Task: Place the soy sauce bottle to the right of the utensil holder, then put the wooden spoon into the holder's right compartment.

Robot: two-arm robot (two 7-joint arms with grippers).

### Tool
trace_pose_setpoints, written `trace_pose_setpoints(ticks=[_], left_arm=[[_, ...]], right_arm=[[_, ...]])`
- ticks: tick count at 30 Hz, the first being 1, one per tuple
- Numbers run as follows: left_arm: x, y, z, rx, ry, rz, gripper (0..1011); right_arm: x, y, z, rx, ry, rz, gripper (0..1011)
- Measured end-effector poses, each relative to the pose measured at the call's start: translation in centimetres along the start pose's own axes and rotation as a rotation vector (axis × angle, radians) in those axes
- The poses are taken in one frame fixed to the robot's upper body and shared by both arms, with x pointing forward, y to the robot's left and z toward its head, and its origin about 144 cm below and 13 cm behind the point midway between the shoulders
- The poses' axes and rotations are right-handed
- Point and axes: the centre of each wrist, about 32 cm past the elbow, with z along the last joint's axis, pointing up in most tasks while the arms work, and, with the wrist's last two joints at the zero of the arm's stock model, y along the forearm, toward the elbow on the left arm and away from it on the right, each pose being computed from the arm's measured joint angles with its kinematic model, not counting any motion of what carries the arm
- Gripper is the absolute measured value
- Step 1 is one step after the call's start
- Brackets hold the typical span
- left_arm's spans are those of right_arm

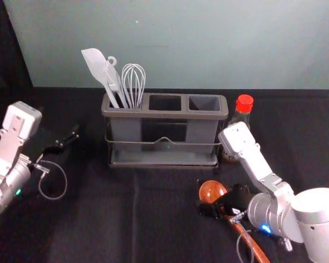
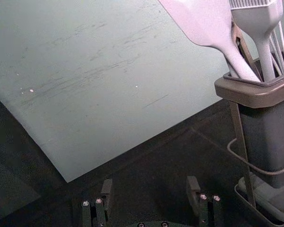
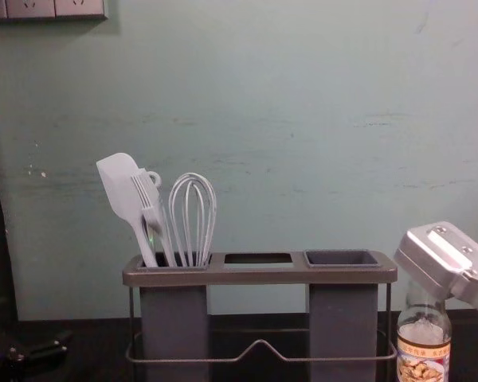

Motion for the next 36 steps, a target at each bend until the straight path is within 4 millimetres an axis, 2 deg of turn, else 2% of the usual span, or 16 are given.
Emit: trace_pose_setpoints(ticks=[1,8,19,28,36], left_arm=[[0.0,0.0,0.0,0.0,0.0,0.0,1000],[0.0,0.0,0.0,0.0,0.0,0.0,1000],[0.0,0.0,0.0,0.0,0.0,0.0,1000],[0.0,0.0,0.0,0.0,0.0,0.0,1000],[0.0,0.0,0.0,0.0,0.0,0.0,1000]], right_arm=[[0.0,0.0,0.0,0.0,0.002,0.001,838],[0.0,-0.5,-0.2,0.007,0.005,-0.004,837],[-0.8,-3.4,-0.5,0.092,-0.023,-0.007,838],[-1.4,-6.1,-1.9,0.315,-0.107,-0.033,838],[-1.3,-6.7,-3.8,0.527,-0.197,-0.049,838]])
